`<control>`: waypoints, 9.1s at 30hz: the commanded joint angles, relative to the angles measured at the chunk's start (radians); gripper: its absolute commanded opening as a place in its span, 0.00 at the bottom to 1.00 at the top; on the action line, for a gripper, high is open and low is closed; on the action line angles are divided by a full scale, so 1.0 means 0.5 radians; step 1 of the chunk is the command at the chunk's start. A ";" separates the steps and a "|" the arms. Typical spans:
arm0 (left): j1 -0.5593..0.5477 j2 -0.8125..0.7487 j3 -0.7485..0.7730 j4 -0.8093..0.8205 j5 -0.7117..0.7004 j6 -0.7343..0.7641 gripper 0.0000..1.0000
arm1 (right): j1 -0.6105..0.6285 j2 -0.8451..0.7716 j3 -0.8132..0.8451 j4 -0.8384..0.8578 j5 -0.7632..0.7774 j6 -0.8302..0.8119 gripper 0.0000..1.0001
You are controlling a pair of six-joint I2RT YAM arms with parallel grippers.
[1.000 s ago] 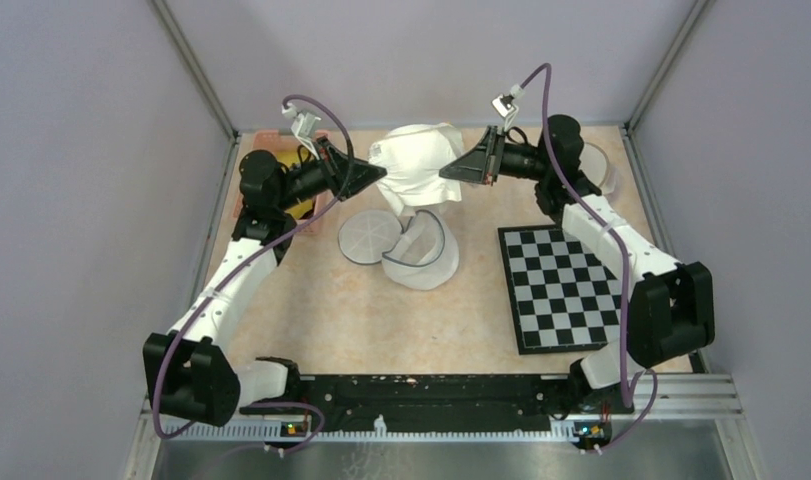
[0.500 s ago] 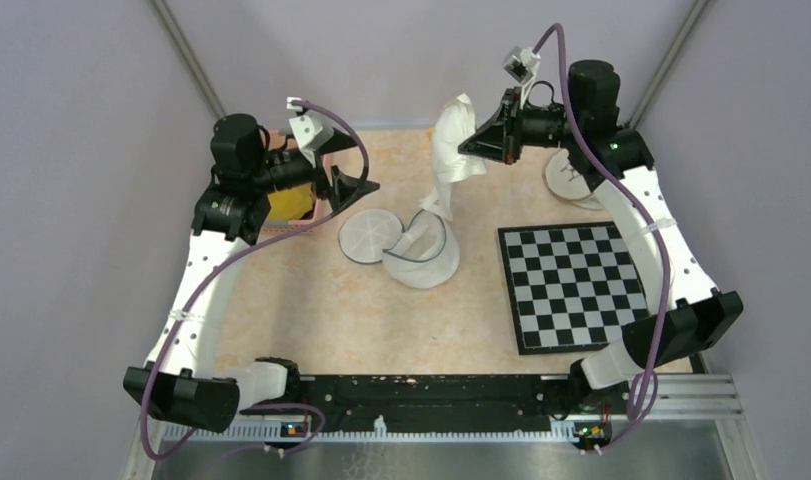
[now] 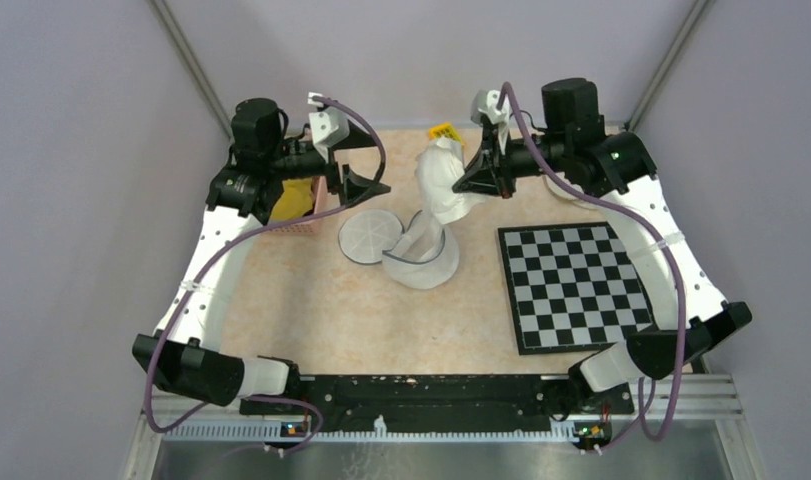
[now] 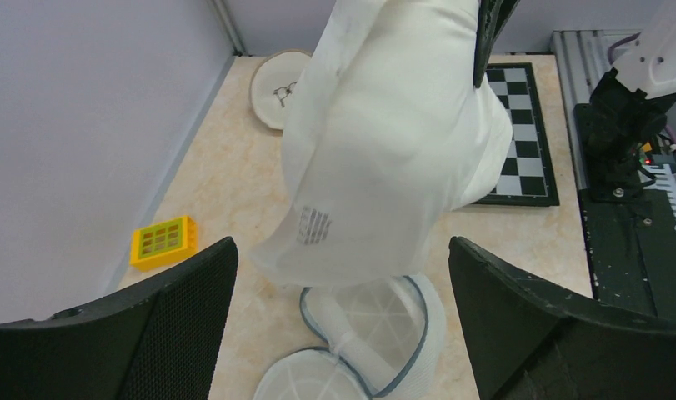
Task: Unzip the laundry bag and remove the bra
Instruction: Pick up the bra from the laundry bag, then place the bra in the bin, then close the laundry bag at the center of the board.
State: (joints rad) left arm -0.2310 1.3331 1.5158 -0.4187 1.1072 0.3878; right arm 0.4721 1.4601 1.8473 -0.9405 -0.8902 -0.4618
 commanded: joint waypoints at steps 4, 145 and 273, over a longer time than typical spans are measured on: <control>-0.350 0.019 0.104 -0.188 -0.227 0.261 0.99 | 0.229 -0.170 0.017 -0.096 0.211 -0.334 0.00; 1.193 1.625 0.922 -0.536 -0.664 0.274 0.88 | 0.122 -0.310 -0.368 0.364 0.356 0.142 0.79; -0.021 0.897 -0.725 0.275 -2.053 -0.865 0.00 | -0.100 0.586 -1.619 1.576 0.846 1.543 0.38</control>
State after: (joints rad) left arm -0.2424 1.8217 1.1164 -0.2630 0.0738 -0.0360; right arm 0.4225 1.7638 1.0462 -0.1875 -0.4210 0.2989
